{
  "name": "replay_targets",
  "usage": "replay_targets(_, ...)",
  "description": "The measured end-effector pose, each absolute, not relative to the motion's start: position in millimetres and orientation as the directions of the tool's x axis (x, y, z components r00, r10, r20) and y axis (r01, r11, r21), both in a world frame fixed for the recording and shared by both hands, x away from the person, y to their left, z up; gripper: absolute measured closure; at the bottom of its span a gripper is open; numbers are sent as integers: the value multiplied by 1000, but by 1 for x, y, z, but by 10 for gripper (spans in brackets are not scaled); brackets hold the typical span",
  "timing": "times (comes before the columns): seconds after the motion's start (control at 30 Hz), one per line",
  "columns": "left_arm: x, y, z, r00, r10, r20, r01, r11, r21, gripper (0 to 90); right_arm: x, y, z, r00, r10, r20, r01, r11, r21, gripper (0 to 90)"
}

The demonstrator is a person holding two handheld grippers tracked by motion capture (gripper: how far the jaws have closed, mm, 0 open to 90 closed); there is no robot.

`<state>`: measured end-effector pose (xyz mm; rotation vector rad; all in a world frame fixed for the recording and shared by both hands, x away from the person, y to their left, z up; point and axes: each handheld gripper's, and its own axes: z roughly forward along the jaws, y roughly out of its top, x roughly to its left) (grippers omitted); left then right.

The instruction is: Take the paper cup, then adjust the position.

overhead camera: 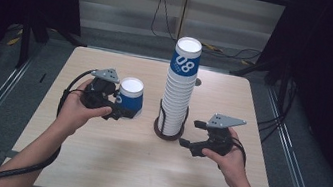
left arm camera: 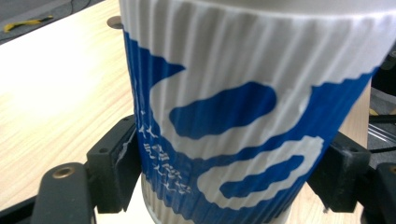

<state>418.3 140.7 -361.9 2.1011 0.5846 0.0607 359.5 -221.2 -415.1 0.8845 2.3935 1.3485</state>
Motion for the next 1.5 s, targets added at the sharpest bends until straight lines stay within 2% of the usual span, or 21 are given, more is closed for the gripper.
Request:
replay_targets(0.67,408,124,-371,917,375,-139,342,-555,759,217,352,-220,-425,-805,589,70,370,407,835,123)
replay_targets(1.03,401,116,-384,927,351,-132,333,-611,718,219,350,-215,-432,-818,570,74,370,423,827,125)
replay_targets(1.5,396,97,-395,954,285,-97,278,-711,646,221,347,-213,-436,-830,552,79,368,436,821,126)
